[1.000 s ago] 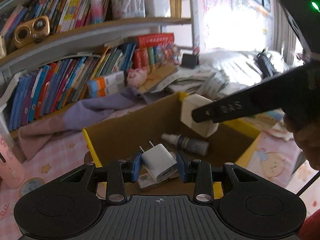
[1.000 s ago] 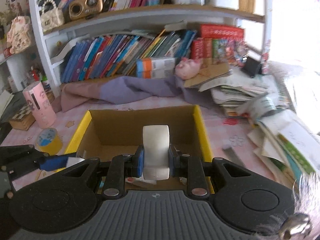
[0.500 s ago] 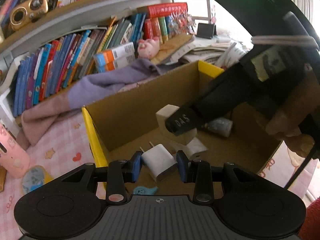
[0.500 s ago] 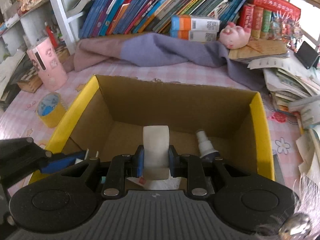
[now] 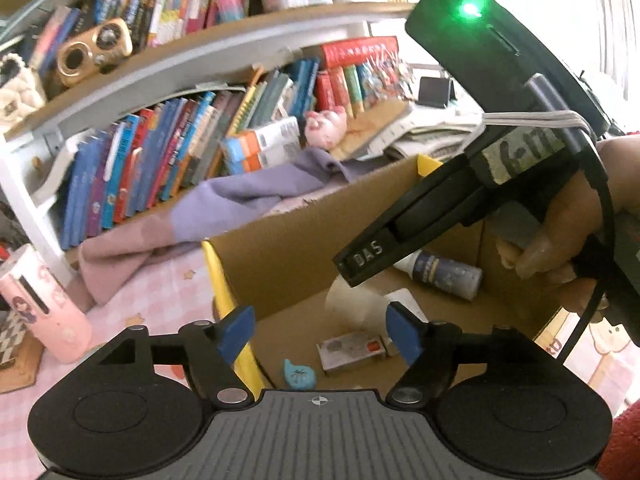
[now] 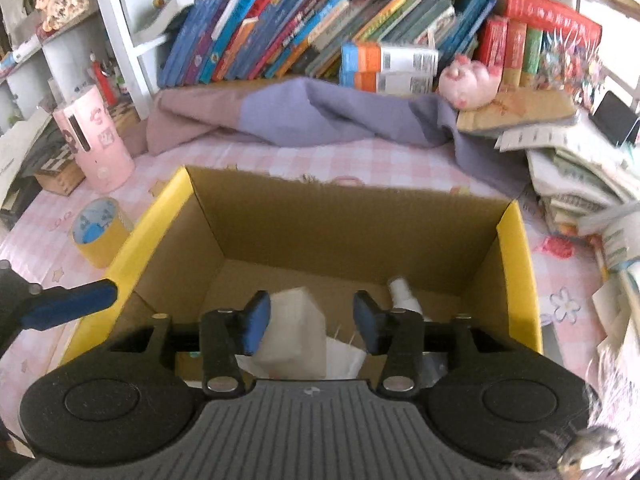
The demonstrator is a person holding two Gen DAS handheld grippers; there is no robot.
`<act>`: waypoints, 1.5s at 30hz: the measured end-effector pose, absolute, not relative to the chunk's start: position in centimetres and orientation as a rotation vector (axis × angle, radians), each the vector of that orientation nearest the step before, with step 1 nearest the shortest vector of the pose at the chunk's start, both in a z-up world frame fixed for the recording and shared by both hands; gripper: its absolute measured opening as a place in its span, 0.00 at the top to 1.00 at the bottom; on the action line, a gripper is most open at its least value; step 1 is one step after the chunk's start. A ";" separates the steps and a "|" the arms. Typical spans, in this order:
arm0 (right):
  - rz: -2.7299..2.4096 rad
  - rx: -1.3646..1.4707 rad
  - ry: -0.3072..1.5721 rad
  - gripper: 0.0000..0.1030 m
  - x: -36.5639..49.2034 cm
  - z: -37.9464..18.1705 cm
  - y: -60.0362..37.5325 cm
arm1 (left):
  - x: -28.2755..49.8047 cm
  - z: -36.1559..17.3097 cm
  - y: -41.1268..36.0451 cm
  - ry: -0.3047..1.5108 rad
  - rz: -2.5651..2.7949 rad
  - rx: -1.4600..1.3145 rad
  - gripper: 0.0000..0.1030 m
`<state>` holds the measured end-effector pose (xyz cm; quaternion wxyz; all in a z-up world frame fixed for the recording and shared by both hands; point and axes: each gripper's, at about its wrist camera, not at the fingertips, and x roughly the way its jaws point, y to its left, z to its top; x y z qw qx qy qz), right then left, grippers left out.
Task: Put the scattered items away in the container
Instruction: 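Open the left tool over the yellow box while the right tool releases the beige block inside, then withdraw both open tools from the yellow box back over the table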
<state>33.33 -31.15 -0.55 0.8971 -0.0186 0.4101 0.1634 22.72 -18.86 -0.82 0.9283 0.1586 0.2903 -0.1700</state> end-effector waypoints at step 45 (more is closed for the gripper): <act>-0.083 0.035 0.646 0.40 4.6 0.7 -23.2 | 5.9 0.4 -1.8 0.576 -0.405 0.148 0.18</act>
